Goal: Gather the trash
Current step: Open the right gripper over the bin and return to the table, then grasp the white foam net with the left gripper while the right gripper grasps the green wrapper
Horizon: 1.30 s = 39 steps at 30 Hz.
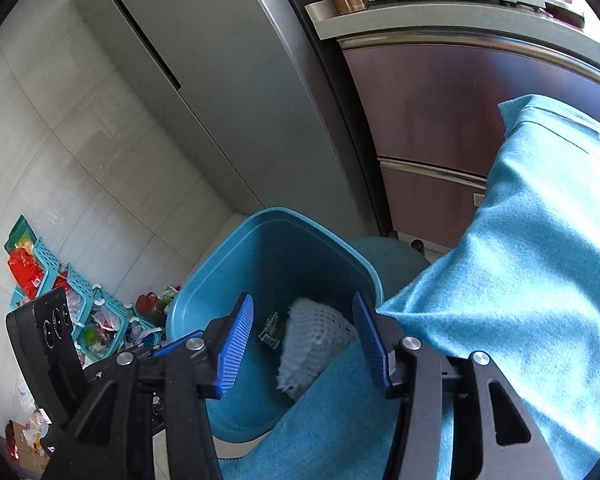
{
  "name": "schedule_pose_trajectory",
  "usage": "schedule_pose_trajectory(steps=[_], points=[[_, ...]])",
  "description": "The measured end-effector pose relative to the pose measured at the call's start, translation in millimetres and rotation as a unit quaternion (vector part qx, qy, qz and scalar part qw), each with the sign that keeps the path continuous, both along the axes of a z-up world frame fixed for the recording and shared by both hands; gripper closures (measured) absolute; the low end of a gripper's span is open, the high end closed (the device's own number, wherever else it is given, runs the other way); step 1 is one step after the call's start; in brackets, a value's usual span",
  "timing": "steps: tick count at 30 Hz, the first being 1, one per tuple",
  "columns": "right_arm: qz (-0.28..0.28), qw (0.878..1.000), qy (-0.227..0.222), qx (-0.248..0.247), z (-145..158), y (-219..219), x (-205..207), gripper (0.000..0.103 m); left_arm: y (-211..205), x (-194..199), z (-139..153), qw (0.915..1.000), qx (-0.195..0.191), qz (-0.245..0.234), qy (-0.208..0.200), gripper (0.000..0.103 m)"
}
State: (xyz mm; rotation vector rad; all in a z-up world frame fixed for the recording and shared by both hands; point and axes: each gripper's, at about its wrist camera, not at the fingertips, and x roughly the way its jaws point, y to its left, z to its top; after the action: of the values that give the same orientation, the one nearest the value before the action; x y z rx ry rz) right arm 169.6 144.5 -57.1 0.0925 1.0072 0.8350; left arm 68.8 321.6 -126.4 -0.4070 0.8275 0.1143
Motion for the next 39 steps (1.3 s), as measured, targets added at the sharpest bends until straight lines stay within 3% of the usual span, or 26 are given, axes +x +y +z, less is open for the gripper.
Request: schedule_pose_trajectory(steps=[3,10,18,26,39], points=[[0.003,1.000,-0.012,0.007,5.7,-10.7,-7.0,0.053,-6.6,-5.2,7.8,0.9999,0.004,-0.007,-0.012,0.074],[0.014,0.997,-0.067,0.037,38.8,-54.6,-35.9,0.053,-34.0,-21.8,42.2,0.9970,0.016,-0.041,-0.063,0.059],[-0.035,0.989,-0.136,0.048,69.8,-151.3,-78.9,0.053,-106.1,-26.1,73.9,0.9846,0.013,-0.139,-0.106,0.055],[-0.168,0.974,-0.145,0.037,68.2,-276.0,-114.5,0.053,-212.5,-14.5,84.4,0.9577,-0.004,-0.263,-0.116,0.055],[-0.339,0.933,-0.119,0.004,28.6,-422.6,-151.9,0.053,-380.3,1.7,87.2,0.9049,0.000,-0.412,-0.108,0.054]])
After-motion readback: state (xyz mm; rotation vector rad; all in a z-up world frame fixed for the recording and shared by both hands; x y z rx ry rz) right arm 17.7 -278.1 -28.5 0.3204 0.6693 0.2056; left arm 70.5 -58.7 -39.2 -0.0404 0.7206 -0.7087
